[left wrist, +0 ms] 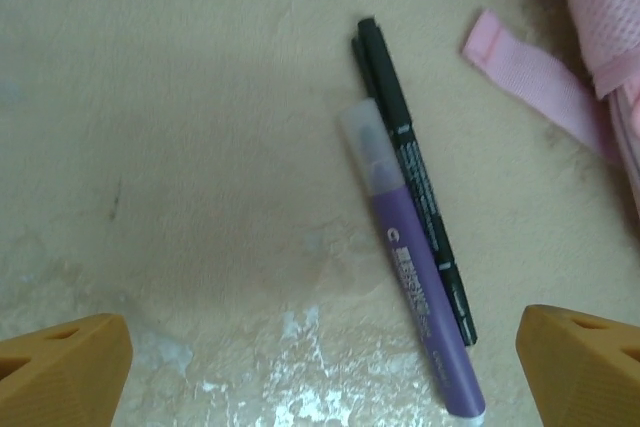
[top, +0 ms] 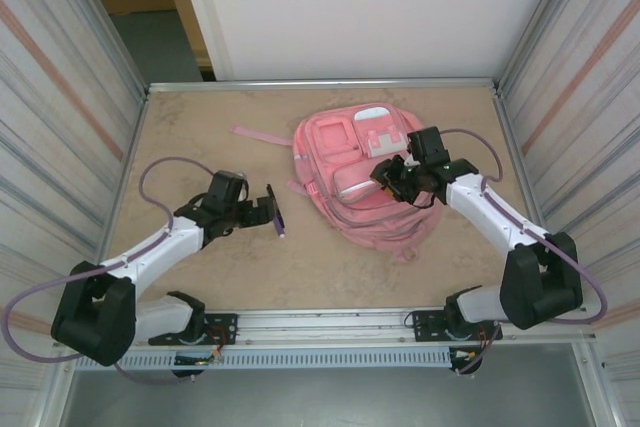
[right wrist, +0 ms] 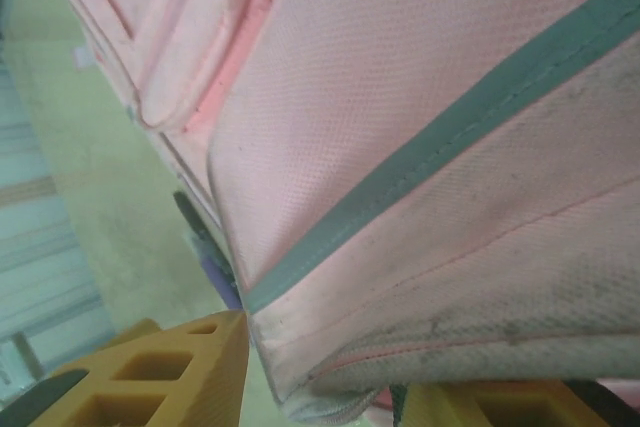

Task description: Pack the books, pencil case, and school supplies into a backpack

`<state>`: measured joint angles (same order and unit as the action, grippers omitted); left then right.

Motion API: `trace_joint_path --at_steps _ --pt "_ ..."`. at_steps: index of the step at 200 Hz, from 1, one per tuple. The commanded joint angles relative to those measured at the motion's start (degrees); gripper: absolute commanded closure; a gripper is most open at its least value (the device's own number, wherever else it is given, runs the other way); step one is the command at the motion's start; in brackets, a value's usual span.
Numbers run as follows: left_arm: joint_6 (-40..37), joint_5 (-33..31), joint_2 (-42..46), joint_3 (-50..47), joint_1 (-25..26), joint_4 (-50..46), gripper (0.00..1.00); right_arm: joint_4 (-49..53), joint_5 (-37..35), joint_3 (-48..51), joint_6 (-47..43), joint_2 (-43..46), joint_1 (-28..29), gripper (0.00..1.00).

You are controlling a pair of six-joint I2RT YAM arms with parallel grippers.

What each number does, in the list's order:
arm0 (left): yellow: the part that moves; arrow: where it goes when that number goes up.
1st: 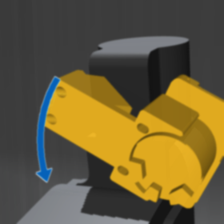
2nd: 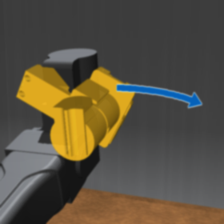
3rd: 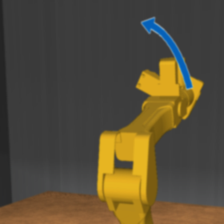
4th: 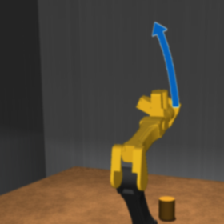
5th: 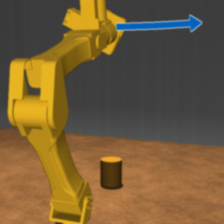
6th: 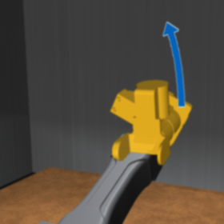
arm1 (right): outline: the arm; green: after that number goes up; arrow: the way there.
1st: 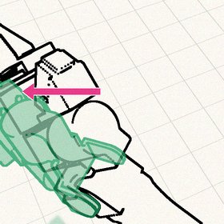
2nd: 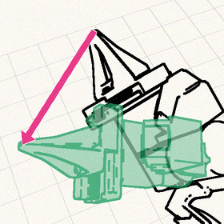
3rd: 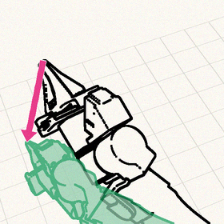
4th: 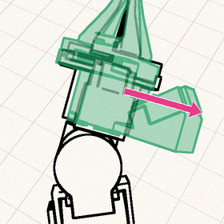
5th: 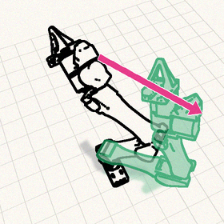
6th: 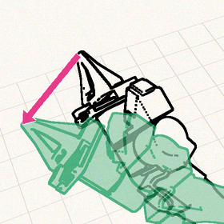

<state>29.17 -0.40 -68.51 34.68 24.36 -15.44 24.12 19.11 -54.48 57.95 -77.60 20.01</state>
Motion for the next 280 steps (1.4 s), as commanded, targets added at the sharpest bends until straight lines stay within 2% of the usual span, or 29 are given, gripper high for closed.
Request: trace_joint_path --at_steps 1,23,53,76,98,134,197,212,234,250,280 --pt "1.3 5.2 0.5 0.5 -0.1 0.6 0.01 -6.5 -3.0 1.9 4.4 0.7 1.2 0.6" --pt "1.6 5.9 1.5 -1.8 -0.1 2.7 0.02 -8.7 -5.6 5.2 8.5 0.7 2.1 0.66" --pt "1.6 6.7 1.7 -2.2 0.0 2.3 0.03 -12.8 -9.0 8.2 14.7 2.7 4.6 0.87" --pt "1.3 5.1 2.3 -3.2 0.0 3.6 0.04 -16.8 -10.0 7.1 15.5 4.1 6.0 0.95" --pt "1.0 5.5 2.2 -1.5 0.0 2.1 0.05 -18.2 -10.5 3.1 15.4 4.6 7.6 0.96" --pt "3.5 4.5 2.7 -2.7 0.0 3.3 0.04 -26.5 -14.0 1.8 12.6 5.0 10.8 0.96" --pt "2.9 7.5 3.9 -3.1 0.0 2.3 0.06 -28.4 -14.5 6.9 13.9 4.8 11.4 0.96" --pt "2.5 8.4 3.6 -3.3 0.0 3.4 0.1 -26.7 -14.5 6.9 13.1 5.2 11.4 0.96" --pt "4.5 9.4 1.6 -2.8 0.0 3.9 0.2 -18.7 -16.3 5.6 10.5 6.1 11.8 0.92" --pt "9.2 5.5 -1.0 -1.0 1.4 -0.8 0.23 -13.5 -19.5 6.9 9.7 7.5 12.4 0.87" --pt "8.1 5.2 -8.2 1.9 4.5 -0.8 0.28 -11.4 -22.4 12.5 6.3 10.0 13.3 0.87"
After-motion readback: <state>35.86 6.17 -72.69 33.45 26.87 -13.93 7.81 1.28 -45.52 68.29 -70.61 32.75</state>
